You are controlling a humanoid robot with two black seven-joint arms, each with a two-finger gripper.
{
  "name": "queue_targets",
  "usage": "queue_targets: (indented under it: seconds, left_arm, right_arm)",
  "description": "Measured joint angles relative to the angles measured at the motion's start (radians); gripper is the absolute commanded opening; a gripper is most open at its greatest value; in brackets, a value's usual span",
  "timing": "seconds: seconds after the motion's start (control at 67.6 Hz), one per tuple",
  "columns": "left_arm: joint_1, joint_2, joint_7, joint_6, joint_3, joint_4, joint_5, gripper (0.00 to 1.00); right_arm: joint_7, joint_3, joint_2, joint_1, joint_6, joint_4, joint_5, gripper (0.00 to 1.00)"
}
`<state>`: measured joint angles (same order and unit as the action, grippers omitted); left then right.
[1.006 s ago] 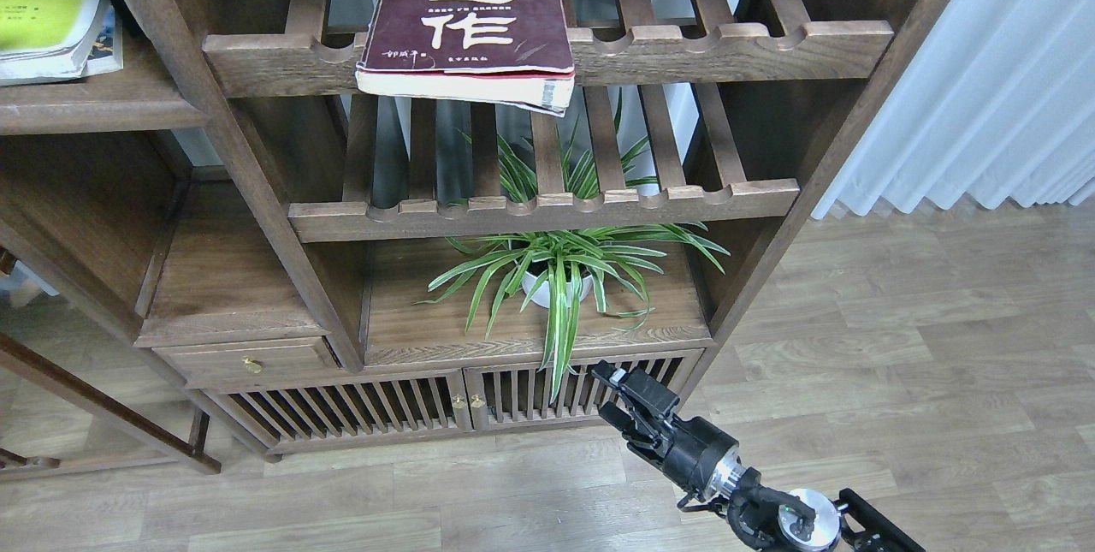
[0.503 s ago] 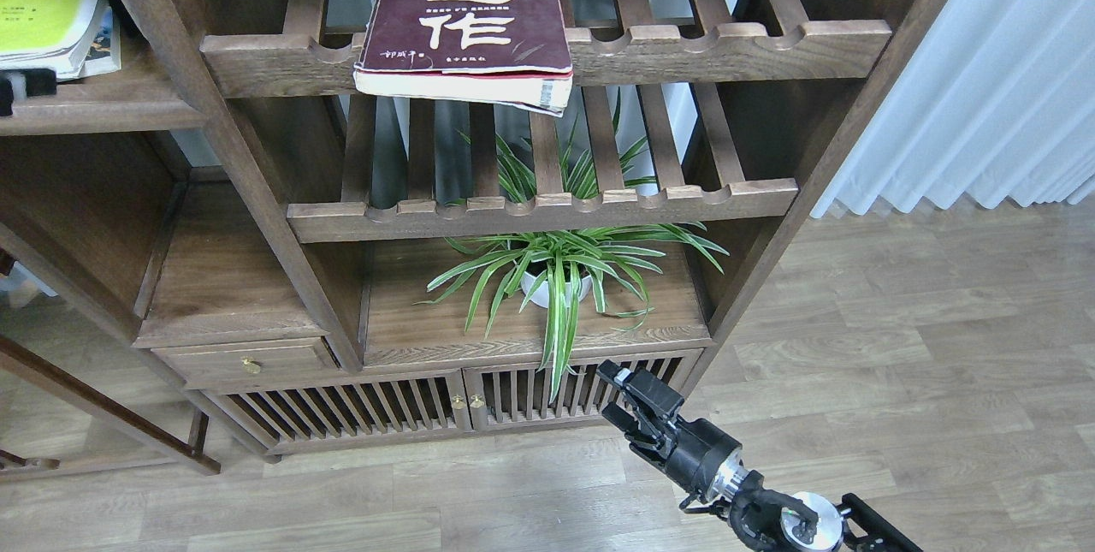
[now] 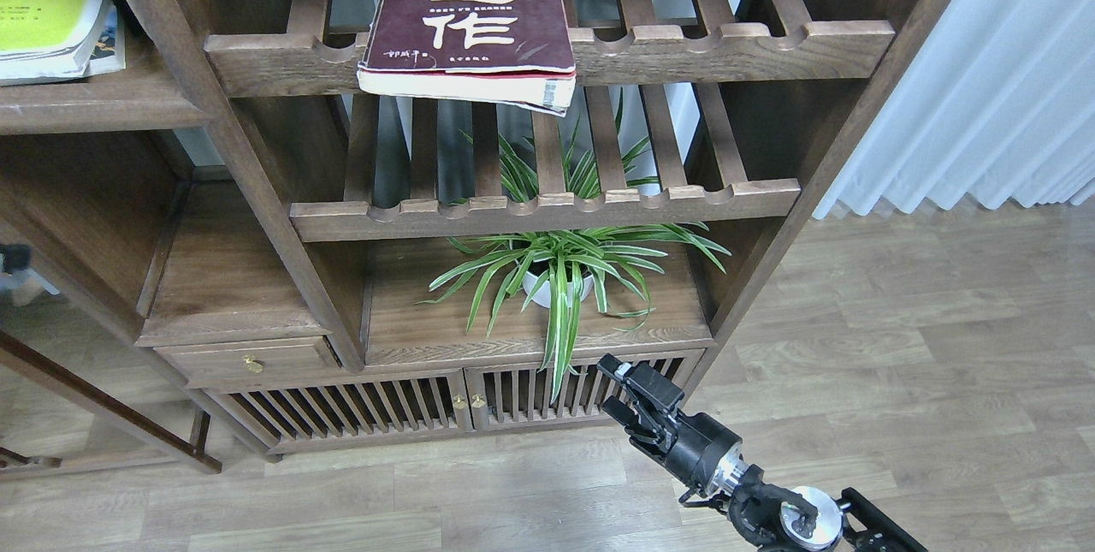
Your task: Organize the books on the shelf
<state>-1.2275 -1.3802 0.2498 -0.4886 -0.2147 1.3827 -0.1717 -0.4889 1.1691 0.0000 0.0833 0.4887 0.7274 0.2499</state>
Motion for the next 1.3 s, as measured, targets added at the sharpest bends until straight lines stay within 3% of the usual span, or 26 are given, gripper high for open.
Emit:
queue_targets:
  seconds: [0.104,0.326,0.34,0.414,0.474,0.666,1.036,1.302]
  left_arm:
    - [0.121,0.077,-0.054,0.0,-0.015,-0.004,-0.071,1.0]
    - [0.35,0.301,-0.069,0.0,0.027,-0.054,-0.355,1.0]
    - [0.417,0.375,-0.069,0.0,0.072,-0.081,-0.421,1.0]
    - [0.492,0.455,-0.07,0.0,0.143,-0.121,-0.459,1.0]
    - [0.617,0.594,-0.065,0.0,0.273,-0.2,-0.469,1.0]
    - [0.802,0.864,-0.055,0.0,0.489,-0.424,-0.43,1.0]
    - [0.867,0.968,-0.059,0.0,0.511,-0.526,-0.402,1.0]
    - [0.887,0.969,-0.06,0.0,0.511,-0.533,-0.402,1.0]
  right_arm:
    - [0.0,0.0,0.0,0.023,0.0,0.004,0.0,1.0]
    - [0.0,0.001,0.0,0.098,0.0,0.011,0.0,1.0]
    - [0.0,0.001,0.0,0.119,0.0,0.016,0.0,1.0]
    - [0.0,0.0,0.0,0.137,0.0,0.025,-0.001,1.0]
    - [0.0,0.002,0.0,0.161,0.0,0.056,-0.001,1.0]
    - [0.0,0.011,0.0,0.187,-0.055,0.204,-0.001,1.0]
    - [0.0,0.083,0.0,0.208,-0.279,0.535,-0.023,1.0]
    - [0.008,0.18,0.0,0.25,-0.384,0.613,-0.045,1.0]
